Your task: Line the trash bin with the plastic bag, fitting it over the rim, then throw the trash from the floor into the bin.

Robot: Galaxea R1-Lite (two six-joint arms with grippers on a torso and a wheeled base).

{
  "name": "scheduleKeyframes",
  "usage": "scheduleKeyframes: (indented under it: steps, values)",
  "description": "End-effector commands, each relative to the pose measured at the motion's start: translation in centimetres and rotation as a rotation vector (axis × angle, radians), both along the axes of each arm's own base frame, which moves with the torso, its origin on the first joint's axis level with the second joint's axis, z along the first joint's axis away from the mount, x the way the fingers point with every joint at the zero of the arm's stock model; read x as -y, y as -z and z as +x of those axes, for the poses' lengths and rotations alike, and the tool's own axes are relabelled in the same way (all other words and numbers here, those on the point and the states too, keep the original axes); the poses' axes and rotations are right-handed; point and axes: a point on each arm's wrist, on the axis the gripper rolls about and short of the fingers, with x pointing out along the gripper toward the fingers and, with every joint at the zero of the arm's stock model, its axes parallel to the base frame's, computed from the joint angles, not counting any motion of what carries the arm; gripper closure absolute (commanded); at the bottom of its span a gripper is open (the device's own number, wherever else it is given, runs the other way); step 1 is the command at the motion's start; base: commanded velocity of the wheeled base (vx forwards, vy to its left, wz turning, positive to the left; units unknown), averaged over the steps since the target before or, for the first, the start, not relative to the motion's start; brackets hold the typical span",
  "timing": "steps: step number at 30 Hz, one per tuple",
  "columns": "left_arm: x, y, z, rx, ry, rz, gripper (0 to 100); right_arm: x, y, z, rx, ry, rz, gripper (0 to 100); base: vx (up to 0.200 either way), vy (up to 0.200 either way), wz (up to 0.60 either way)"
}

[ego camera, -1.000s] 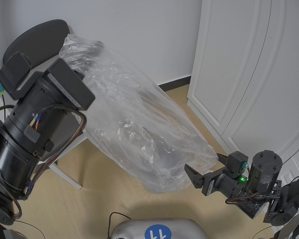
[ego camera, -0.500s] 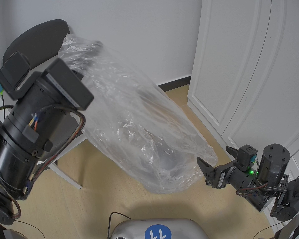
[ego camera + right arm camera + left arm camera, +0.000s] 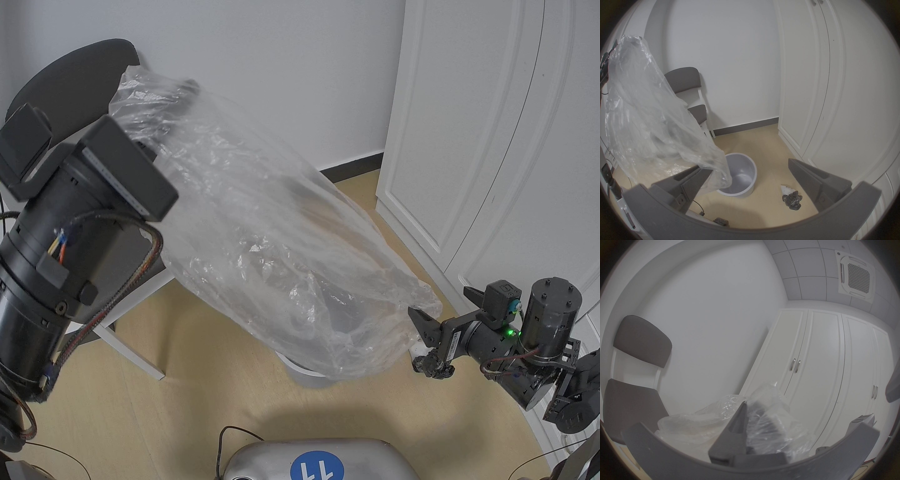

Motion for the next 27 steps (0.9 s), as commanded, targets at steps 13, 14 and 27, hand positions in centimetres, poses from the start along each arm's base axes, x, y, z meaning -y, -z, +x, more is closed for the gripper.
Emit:
scheduleKeyframes:
  steps: [13, 14, 27]
  values:
    - [-0.2, -0.3, -0.6, 0.009, 0.018, -0.013, 100, -0.1, 0.3, 1.2, -0.04, -0.05, 0.072, 0, 0.0, 0.0, 0.0]
    - [-0.2, -0.3, -0.6, 0.009, 0.018, -0.013, 100, -0.3, 0.5, 1.2, -0.046, -0.055, 0.075, 0, 0.0, 0.0, 0.0]
    - [-0.1, -0.2, -0.5, 0.006, 0.018, -0.009, 100, -2.9, 2.2, 1.3, -0.106, -0.124, 0.12, 0, 0.0, 0.0, 0.0]
